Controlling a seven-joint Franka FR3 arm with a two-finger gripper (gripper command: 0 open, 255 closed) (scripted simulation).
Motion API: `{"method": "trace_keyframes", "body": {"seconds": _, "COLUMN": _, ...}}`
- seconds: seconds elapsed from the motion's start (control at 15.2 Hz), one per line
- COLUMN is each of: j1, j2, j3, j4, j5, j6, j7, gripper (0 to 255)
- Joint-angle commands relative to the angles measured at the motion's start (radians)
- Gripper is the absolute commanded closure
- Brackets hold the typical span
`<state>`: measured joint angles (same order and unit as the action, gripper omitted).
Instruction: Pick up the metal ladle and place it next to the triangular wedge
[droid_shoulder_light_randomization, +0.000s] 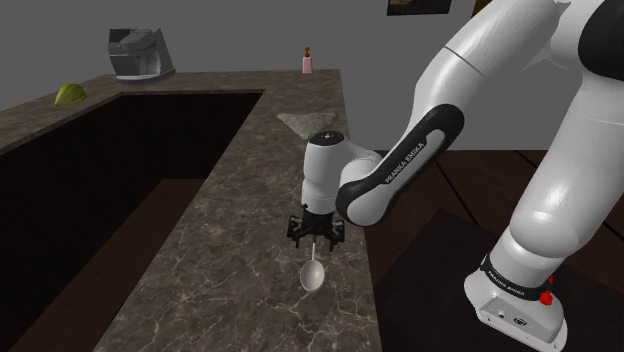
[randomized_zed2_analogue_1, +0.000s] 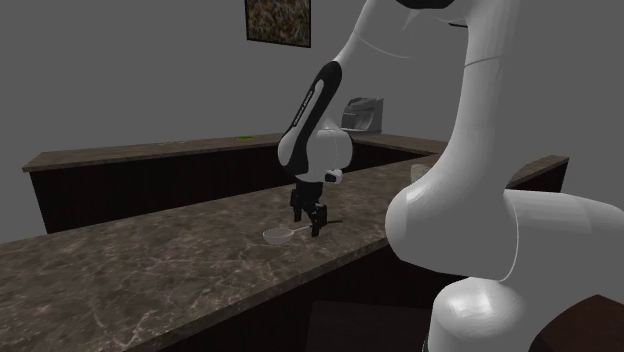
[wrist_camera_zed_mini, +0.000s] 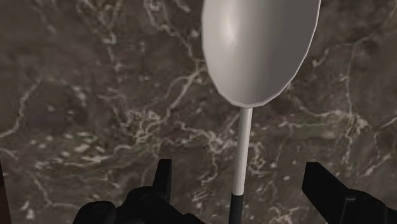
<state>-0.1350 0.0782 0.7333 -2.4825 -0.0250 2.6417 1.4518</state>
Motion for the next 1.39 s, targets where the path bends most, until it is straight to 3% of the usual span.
{"method": "trace_keyframes", "body": {"seconds": 0.0, "j1": 0.0, "j2": 0.001, "j3": 0.0, "j4": 0.0, "j5": -0.002, "j6": 0.001, "j7": 0.001, "gripper": 0}}
{"method": "trace_keyframes", "body": {"seconds": 0.2, "j1": 0.0, "j2": 0.001, "j3": 0.0, "j4": 0.0, "j5": -0.002, "j6": 0.001, "j7": 0.001, "gripper": 0}}
{"method": "trace_keyframes", "body": {"seconds": 0.26, "j1": 0.0, "j2": 0.001, "j3": 0.0, "j4": 0.0, "j5": -0.002, "j6": 0.001, "j7": 0.001, "gripper": 255}}
{"method": "trace_keyframes", "body": {"seconds": 0.86, "j1": 0.0, "j2": 0.001, "j3": 0.0, "j4": 0.0, "j5": -0.002, "j6": 0.001, "j7": 0.001, "gripper": 255}}
{"method": "trace_keyframes", "body": {"seconds": 1.32, "j1": -0.006, "j2": -0.108, "j3": 0.016, "j4": 0.02, "j5": 0.13, "j6": -0.102, "j7": -0.09, "gripper": 255}}
